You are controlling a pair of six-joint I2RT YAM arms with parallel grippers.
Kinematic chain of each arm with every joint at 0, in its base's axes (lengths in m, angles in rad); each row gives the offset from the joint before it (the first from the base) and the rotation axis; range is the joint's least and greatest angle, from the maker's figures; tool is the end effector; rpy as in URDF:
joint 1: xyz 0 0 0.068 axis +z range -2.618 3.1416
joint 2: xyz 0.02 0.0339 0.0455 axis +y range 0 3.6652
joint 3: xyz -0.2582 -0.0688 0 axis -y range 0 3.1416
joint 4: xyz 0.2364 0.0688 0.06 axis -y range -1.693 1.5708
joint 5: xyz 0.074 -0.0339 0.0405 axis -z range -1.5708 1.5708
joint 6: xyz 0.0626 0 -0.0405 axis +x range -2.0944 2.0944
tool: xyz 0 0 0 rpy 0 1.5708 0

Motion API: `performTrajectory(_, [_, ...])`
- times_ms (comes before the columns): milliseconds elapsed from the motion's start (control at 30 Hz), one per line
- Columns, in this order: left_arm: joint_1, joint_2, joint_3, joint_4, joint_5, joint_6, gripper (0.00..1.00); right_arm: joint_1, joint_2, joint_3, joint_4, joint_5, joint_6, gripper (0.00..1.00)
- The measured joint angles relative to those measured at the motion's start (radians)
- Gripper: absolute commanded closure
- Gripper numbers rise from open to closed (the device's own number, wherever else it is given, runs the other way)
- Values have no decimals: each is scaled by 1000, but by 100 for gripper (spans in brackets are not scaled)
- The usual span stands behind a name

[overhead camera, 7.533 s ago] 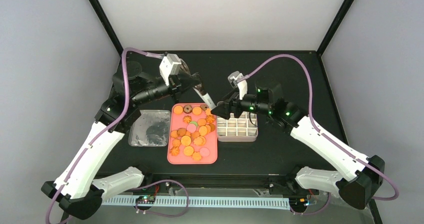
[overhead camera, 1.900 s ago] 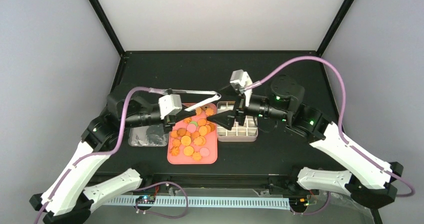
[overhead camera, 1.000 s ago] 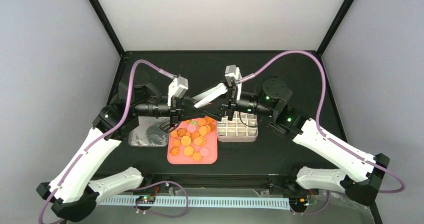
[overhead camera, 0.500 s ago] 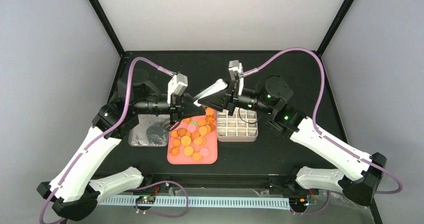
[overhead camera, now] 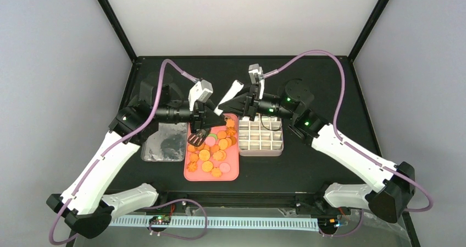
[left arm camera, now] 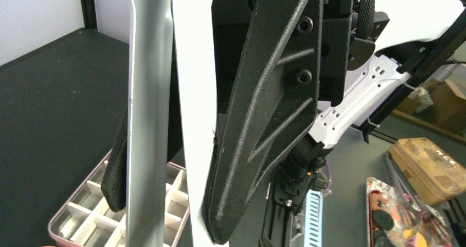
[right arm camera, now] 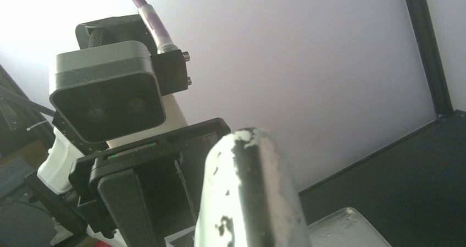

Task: Pack the cookies
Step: Pass from the left arm to the right

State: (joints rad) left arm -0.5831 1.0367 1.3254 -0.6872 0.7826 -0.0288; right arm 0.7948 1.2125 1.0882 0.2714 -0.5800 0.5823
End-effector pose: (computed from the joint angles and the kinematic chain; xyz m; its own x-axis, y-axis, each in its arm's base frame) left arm 0.1487 -0.1509 0.4146 -0.3506 0.2068 -0.9134 0.9232 0.2401 -0.3000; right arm 0.1832 0.2356 0.4041 -0.4514 0.1968 -0.8704 -0.8722 0.1086 0.4769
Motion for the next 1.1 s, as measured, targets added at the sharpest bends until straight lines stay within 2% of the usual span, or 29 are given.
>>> performTrajectory(100, [8,0,0,-17,-11,16,95,-1,17,0,19,-26,11,66])
performTrajectory(167, [13,2,0,-28,-16,19,97,-3,28,0,33,-47,19,62])
performTrajectory(300, [20,11,0,-58,-3,24,98,-15,61,0,74,-86,34,58])
performTrajectory(533, [31,14,0,-100,6,39,98,-21,97,5,101,-149,55,58])
performTrajectory(800, [41,39,24,-135,113,6,97,-34,127,30,142,-269,79,57])
performTrajectory(1100, [41,26,28,-120,106,-13,97,-34,143,56,152,-287,93,55])
